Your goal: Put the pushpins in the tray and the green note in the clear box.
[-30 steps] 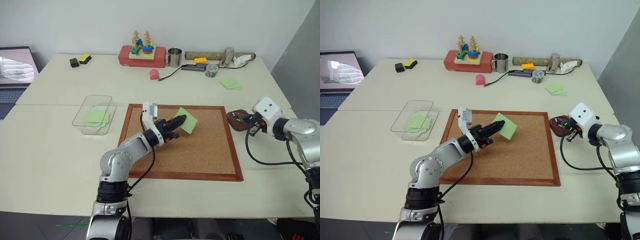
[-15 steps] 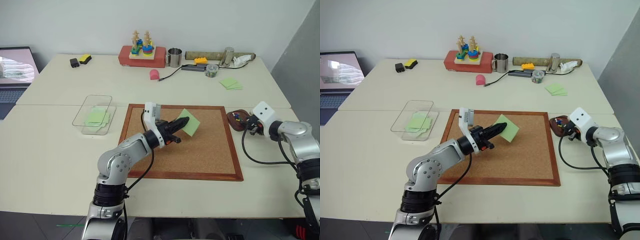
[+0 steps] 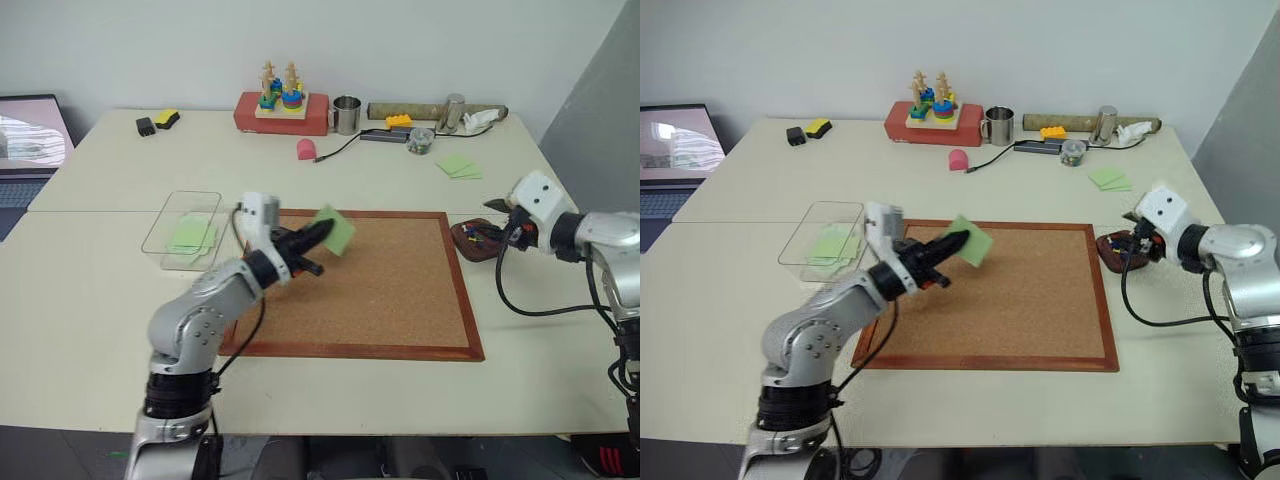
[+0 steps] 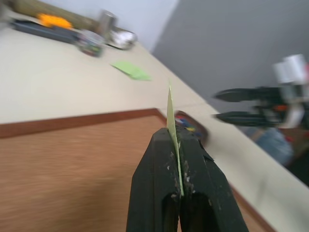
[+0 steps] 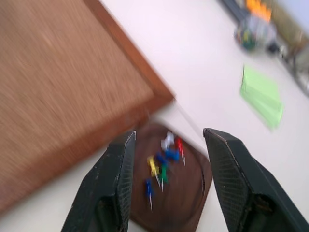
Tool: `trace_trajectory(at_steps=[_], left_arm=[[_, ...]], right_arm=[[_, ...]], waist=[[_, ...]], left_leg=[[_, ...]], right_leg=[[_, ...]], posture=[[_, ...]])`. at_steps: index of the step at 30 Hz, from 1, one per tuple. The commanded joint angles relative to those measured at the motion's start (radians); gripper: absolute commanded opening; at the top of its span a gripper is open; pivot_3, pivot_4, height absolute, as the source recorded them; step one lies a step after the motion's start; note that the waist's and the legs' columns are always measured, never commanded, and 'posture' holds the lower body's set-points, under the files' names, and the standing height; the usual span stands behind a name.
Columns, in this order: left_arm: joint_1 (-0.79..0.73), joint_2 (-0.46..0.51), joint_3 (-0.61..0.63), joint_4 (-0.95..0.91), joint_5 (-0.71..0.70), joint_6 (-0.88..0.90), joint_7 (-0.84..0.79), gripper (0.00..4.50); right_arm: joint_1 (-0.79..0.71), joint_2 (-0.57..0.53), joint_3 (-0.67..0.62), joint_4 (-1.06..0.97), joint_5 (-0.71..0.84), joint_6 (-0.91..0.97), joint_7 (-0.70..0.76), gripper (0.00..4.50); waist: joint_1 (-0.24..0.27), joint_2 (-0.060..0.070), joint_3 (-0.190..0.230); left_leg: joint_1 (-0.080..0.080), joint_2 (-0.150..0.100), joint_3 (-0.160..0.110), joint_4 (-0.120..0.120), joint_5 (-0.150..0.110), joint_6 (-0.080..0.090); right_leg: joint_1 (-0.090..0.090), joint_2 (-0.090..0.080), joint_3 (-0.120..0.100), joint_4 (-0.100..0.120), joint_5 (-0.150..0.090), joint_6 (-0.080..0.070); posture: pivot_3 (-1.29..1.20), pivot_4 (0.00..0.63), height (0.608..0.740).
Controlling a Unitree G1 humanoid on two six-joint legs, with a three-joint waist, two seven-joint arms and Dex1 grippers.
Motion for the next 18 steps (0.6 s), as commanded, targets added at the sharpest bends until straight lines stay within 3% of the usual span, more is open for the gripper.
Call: trace_trajectory(at_steps=[1,7,18], left_arm=[[0.054,0.152,0.096,-0.003,0.151,-0.140,-0.021,0.00],[0.078,0.288,0.210,0.084,0.255,-0.250,-0.019,0.00],[0.008,0.345,0.226,0.323,0.400,-0.321,0.032,0.00]], right_arm=[[-0.052,0.059,0.025,-0.223,0.142,0.121,0.075,2.33],[-0.144,0.155,0.111,-0.289,0.189,0.197,0.105,2.33],[-0.210,0.293,0.208,-0.288,0.204,0.235,0.112,2.33]], waist=[[-0.005,0.000,0.000],[0.011,-0.001,0.001],[0.008,-0.001,0.001]], left_leg=[[0.000,0.000,0.000,0.000,0.000,0.000],[-0.002,-0.001,-0.002,0.000,0.000,0.000],[-0.006,0.000,-0.005,0.000,0.000,0.000]], right_leg=[[0.000,0.000,0.000,0.000,0.000,0.000],[0.000,-0.001,-0.002,-0.001,0.000,0.000],[-0.003,-0.002,-0.006,-0.002,0.000,0.000]], posture=[[0.00,0.150,0.740],[0.00,0.150,0.740],[0.00,0.150,0.740]])
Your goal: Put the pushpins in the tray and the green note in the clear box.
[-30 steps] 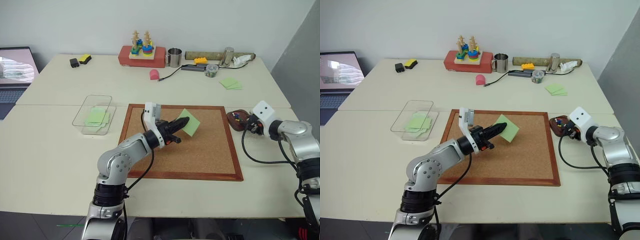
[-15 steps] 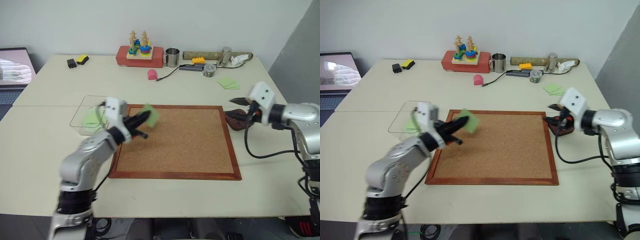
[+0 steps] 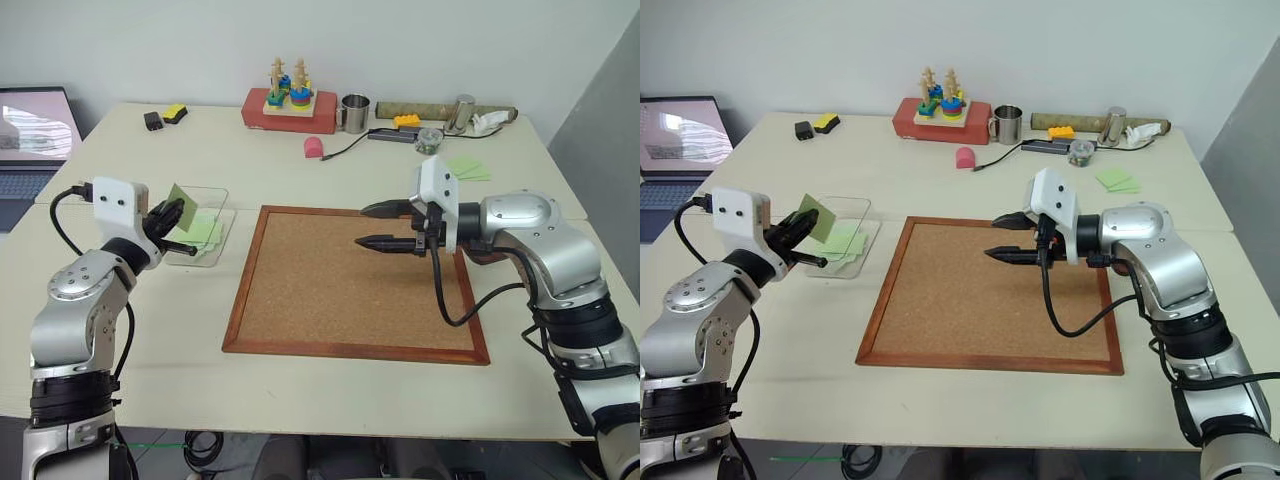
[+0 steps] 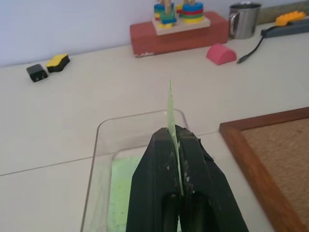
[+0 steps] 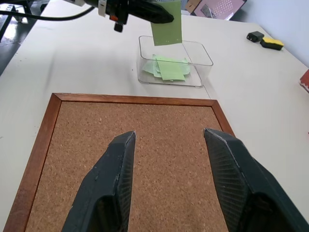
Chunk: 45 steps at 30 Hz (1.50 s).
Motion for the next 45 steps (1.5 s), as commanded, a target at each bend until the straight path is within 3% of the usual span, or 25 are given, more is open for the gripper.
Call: trace_trajectory(at_steps=[1,3,6,19,24,30,35,40,45], left_arm=[[-0.035,0.025,0.002,0.058,0.071,-0.058,0.028,0.00],[-0.044,0.024,-0.005,0.076,0.091,-0.071,0.026,0.00],[-0.062,0.022,-0.010,0.095,0.099,-0.068,0.012,0.46],[-0.082,0.018,-0.034,0.063,0.096,-0.032,-0.041,2.93],[-0.042,0.068,-0.037,-0.022,0.080,-0.002,-0.118,3.91],[0.130,0.287,-0.057,-0.178,0.088,-0.009,-0.374,3.91],[0.243,0.423,0.044,-0.196,0.028,-0.065,-0.597,3.91],[0.277,0.473,0.098,-0.147,0.002,-0.096,-0.709,3.91],[0.245,0.468,0.094,-0.084,-0.006,-0.132,-0.755,3.91]], right_arm=[[-0.032,0.025,0.015,-0.017,0.004,0.003,-0.002,2.33],[-0.035,0.035,0.021,-0.014,-0.002,0.003,-0.007,2.33],[-0.044,0.051,0.028,-0.012,-0.007,0.012,-0.022,2.37],[-0.060,0.073,0.029,0.007,-0.039,0.018,-0.065,2.37],[-0.042,0.035,0.024,0.005,-0.059,-0.028,-0.049,2.37],[0.017,-0.106,-0.025,-0.010,-0.041,-0.075,0.039,2.37],[0.093,-0.306,-0.122,0.009,-0.031,-0.071,0.124,2.37],[0.225,-0.472,-0.245,-0.006,-0.007,-0.063,0.167,2.37],[0.328,-0.553,-0.349,-0.006,0.007,-0.061,0.181,2.37]], waist=[[-0.001,0.000,0.000],[-0.002,0.000,0.000],[-0.002,0.000,0.000],[-0.003,0.000,0.000],[-0.003,0.000,0.000],[-0.004,0.000,0.000],[-0.001,-0.001,0.001],[-0.001,0.000,0.001],[-0.006,0.000,0.001]], left_leg=[[0.000,0.000,0.000,0.000,0.000,0.000],[0.000,0.000,0.000,0.000,0.000,0.000],[0.000,0.000,0.000,0.000,0.000,0.000],[0.000,0.000,0.000,0.000,0.000,0.000],[-0.001,0.000,-0.001,0.000,0.000,0.000],[-0.006,0.000,0.001,0.000,0.000,0.000],[-0.010,0.001,0.003,0.000,0.000,0.000],[-0.010,0.001,0.005,0.000,0.000,0.000],[-0.009,0.002,0.007,0.000,0.000,0.000]], right_leg=[[0.000,0.000,0.000,0.000,0.000,0.000],[0.000,0.000,0.000,0.001,0.000,0.000],[-0.001,0.000,0.000,0.001,0.000,0.000],[-0.001,0.000,0.000,0.002,0.000,0.000],[-0.001,0.000,-0.001,0.002,0.000,0.000],[-0.008,0.000,0.001,0.002,0.000,0.000],[-0.014,0.000,0.003,0.004,0.000,0.000],[-0.014,0.000,0.004,0.003,0.000,-0.001],[-0.014,0.001,0.004,0.004,0.000,-0.001]], posture=[[0.00,0.150,0.740],[0.00,0.150,0.740],[0.00,0.150,0.740],[0.00,0.150,0.740],[0.00,0.150,0.740],[0.00,0.150,0.740],[0.00,0.150,0.740],[0.00,0.150,0.740],[0.00,0.150,0.740]])
